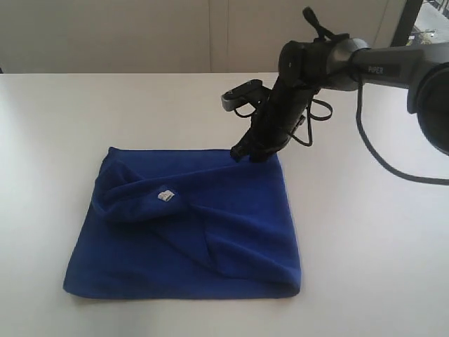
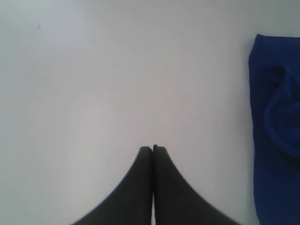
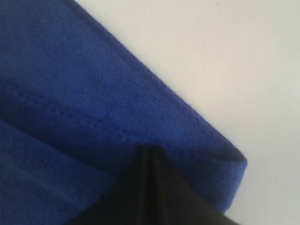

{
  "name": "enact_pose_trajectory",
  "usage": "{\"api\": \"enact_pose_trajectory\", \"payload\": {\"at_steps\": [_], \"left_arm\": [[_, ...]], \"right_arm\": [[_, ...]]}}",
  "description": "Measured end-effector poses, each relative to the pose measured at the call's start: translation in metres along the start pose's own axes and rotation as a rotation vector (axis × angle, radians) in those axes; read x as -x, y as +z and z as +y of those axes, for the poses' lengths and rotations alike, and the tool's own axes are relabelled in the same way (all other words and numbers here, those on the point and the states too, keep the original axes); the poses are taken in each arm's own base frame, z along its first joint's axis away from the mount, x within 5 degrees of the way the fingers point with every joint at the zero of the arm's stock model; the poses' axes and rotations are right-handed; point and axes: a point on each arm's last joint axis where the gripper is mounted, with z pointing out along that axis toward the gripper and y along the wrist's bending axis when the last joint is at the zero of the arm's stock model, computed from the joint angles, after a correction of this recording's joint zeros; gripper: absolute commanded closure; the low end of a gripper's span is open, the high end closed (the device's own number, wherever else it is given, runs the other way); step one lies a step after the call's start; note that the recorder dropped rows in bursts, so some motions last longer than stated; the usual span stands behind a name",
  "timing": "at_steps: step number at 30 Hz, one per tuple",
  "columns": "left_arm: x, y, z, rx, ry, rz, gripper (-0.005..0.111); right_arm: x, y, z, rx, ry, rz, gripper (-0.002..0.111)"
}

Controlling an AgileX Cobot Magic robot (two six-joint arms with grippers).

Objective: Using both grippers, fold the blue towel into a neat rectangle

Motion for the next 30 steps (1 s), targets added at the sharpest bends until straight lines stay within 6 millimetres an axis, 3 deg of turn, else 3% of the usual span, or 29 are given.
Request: {"api": "enact_pose_trajectory", "payload": {"at_steps": [4, 7, 12, 24, 27, 30], "left_arm": [[-0.003, -0.001, -0.005, -0.051, -0.035, 0.028, 0.107], [-0.008, -0.002, -0.007, -0.074, -0.042, 0.082, 0.107], [-0.012, -0.002, -0.01, -0.103, -0.027, 0.127, 0.107], [-0.011, -0.004, -0.019, -0.21, 0.003, 0.121, 0.107], [-0.011, -0.006, -0.029, -0.306, 0.046, 0.107, 0.107], [-0.009, -0.002, -0.046, -0.412, 0.107, 0.113, 0.107]], "right_arm": [[-0.006, -0.002, -0.013, -0.09, 0.245, 0.043, 0.108], [-0.026, -0.009, -0.04, -0.104, 0.461, 0.141, 0.108], [-0.061, -0.019, -0.059, -0.123, 0.59, 0.245, 0.108], [-0.143, -0.046, -0.021, -0.185, 0.592, 0.163, 0.108], [-0.149, -0.056, -0.016, -0.192, 0.585, 0.152, 0.108], [-0.142, -0.08, -0.014, -0.21, 0.571, 0.046, 0.108]]}}
